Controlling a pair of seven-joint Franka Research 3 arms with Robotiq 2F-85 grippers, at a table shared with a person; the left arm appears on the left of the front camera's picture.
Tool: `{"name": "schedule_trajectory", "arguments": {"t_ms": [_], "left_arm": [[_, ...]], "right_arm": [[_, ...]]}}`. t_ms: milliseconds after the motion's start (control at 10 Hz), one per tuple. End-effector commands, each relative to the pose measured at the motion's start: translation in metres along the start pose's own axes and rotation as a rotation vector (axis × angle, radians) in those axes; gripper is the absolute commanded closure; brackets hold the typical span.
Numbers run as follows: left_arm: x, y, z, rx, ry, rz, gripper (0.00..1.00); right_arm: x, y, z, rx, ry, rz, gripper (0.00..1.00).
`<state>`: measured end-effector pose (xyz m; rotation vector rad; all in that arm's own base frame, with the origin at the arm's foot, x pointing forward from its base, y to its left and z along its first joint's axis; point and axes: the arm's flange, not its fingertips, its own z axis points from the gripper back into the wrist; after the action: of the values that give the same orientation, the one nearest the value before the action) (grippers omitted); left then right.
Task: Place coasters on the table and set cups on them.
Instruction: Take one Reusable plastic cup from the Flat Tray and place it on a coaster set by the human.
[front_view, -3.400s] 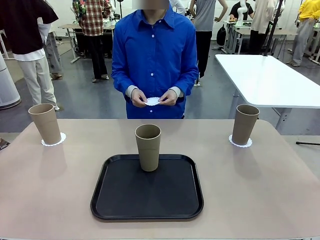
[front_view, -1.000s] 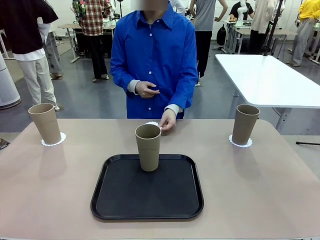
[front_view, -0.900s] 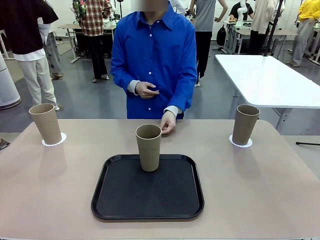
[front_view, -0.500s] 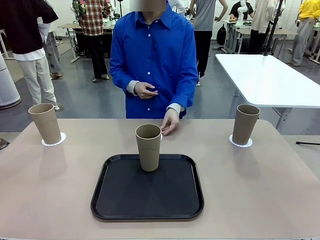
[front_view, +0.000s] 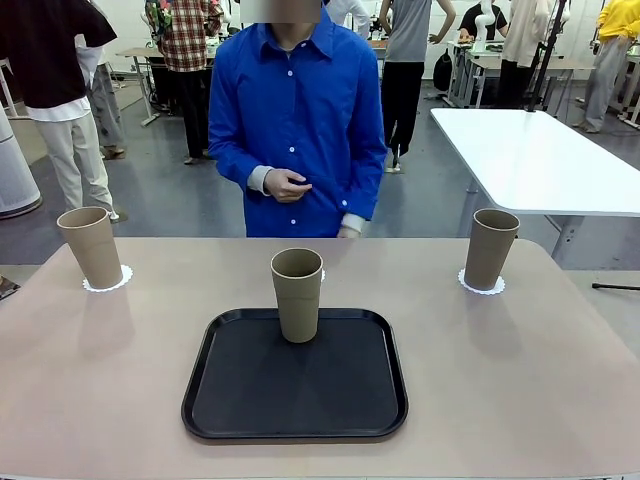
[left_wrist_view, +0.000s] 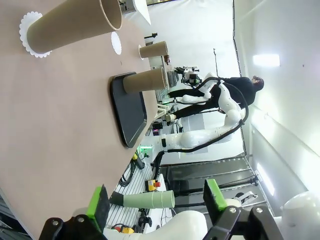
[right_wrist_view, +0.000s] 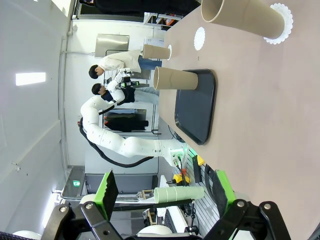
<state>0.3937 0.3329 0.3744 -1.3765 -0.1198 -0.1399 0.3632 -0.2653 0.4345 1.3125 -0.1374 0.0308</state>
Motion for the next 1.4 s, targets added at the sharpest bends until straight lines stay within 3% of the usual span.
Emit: {"name": "schedule_trajectory", "arguments": {"t_ms": [0,1300], "left_arm": [[-0.0015,-0.0035,-0.0008,0.001,-0.004,-0.003,0.00],[-0.0015,-0.0035,-0.0008,0.001,-0.004,-0.003,0.00]], "right_arm": [[0.0009,0.0007,-0.0001,-0.004,-0.001,-0.011,0.00],[0.0000,0.0000,0.0000,0.000,0.000,0.000,0.00]]}}
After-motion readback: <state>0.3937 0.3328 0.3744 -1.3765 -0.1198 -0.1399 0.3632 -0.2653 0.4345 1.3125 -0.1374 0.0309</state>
